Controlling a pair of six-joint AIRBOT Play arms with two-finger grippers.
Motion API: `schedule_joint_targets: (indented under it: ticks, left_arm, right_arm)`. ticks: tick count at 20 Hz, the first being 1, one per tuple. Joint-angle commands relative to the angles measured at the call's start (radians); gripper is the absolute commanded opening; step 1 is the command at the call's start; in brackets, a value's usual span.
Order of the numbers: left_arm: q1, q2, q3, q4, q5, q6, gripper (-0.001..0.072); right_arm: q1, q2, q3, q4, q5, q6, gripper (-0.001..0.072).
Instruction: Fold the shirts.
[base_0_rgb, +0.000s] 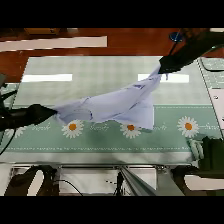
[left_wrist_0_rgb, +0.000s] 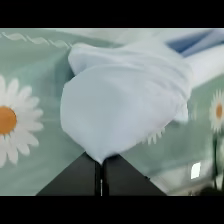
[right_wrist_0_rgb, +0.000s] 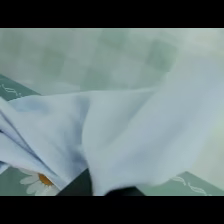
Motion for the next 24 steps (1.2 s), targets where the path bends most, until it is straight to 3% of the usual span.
schedule_joint_targets:
  ticks: [1,4,9,10,13,15,17,20,24]
  left_arm:
    - [0.0,-0.091,-0.132,-0.061,0.283,0.057,0.0025]
    - [0.0,-0.223,-0.132,-0.154,0.376,0.17,0.0026]
    - [0.0,-0.431,-0.131,-0.2,0.502,0.234,0.0031]
    - [0.0,-0.464,-0.13,-0.21,0.509,0.234,0.0082]
    - [0.001,-0.511,-0.109,-0.309,0.483,0.234,0.0483]
    - [0.014,-0.502,-0.039,-0.321,0.389,0.246,0.0485]
    - [0.042,-0.5,0.069,-0.321,0.211,0.298,0.0485]
    - [0.064,-0.496,0.183,-0.288,-0.018,0.296,0.0465]
    - [0.102,-0.446,0.21,-0.076,-0.052,0.232,0.043]
  right_arm:
    - [0.001,-0.126,0.001,0.19,-0.053,-0.11,0.0022]
    - [0.001,-0.167,0.001,0.267,-0.084,-0.202,0.0022]
    - [0.001,-0.183,0.001,0.229,-0.154,-0.184,0.0022]
    - [0.001,-0.183,0.001,0.23,-0.158,-0.175,0.0022]
    - [0.001,-0.183,0.001,0.23,-0.156,-0.137,0.0022]
    - [0.001,-0.183,0.001,0.23,-0.146,-0.125,0.0022]
    - [0.001,-0.183,0.001,0.23,-0.122,-0.122,0.0022]
    - [0.001,-0.182,0.001,0.23,-0.108,-0.122,0.0022]
    - [0.001,-0.182,0.001,0.229,-0.093,-0.116,0.0023]
